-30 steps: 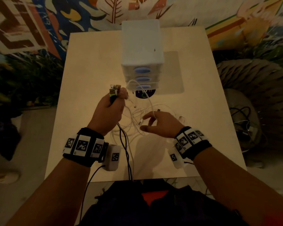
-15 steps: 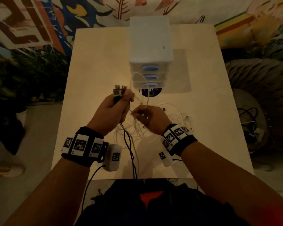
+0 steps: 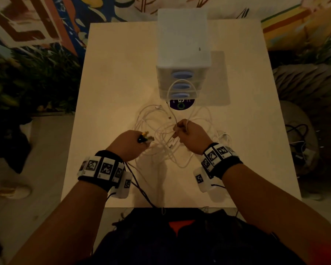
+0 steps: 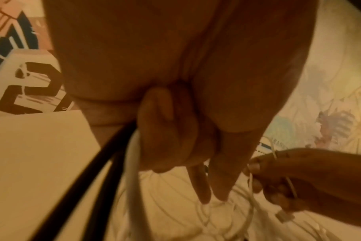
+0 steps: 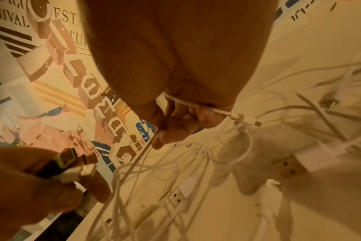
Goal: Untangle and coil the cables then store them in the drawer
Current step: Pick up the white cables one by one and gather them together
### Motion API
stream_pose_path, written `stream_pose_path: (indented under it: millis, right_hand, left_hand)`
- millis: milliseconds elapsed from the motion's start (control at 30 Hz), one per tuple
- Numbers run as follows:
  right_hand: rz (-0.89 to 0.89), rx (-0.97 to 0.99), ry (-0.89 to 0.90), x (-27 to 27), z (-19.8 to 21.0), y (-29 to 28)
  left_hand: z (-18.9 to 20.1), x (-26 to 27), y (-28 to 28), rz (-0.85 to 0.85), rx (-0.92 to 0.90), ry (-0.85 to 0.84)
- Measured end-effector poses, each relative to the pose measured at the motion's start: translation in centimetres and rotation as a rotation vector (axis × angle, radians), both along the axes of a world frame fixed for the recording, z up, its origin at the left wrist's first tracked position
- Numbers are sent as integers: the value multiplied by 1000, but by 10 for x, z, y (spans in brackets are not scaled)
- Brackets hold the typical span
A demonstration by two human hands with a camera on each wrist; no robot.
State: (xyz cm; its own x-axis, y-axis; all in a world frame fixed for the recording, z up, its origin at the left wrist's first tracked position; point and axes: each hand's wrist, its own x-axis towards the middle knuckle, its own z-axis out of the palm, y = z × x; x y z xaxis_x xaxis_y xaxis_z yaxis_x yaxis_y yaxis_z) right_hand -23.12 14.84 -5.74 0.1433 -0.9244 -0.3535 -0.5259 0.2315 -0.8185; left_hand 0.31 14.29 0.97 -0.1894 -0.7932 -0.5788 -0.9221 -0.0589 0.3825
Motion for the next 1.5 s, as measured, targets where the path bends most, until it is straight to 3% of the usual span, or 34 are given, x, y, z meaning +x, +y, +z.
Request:
stream_pose_path:
  millis: [200,400,600,800,1033,1267,1400,1500]
  right_hand:
    - [-56,23,-64,2,-4,-2]
    - [-91,54,-69,1,1,0]
    - [181,94,-13,-4,17,11]
    - [253,45,-74,-10,24,17]
    - [-68,-55,94,-34,8,3]
    - [-50,-39,294,-37,12,-9]
    - [-130,1,266,-39,11,-8]
    - [-206,-127,431,-43,16,-4]
  left_hand:
    - [-17,-17,7,-125,70,-22]
    - [-15,-23,9,-125,31,87]
    - [0,-31,13,-14,-10,255]
    - [9,-28,17,41,23,269]
    - [31,-14,21,113,-22,329]
    - [48,0,21,152,-42,504]
    - [53,3,21,146,-79,587]
    - [59,2,21,124,-104,678]
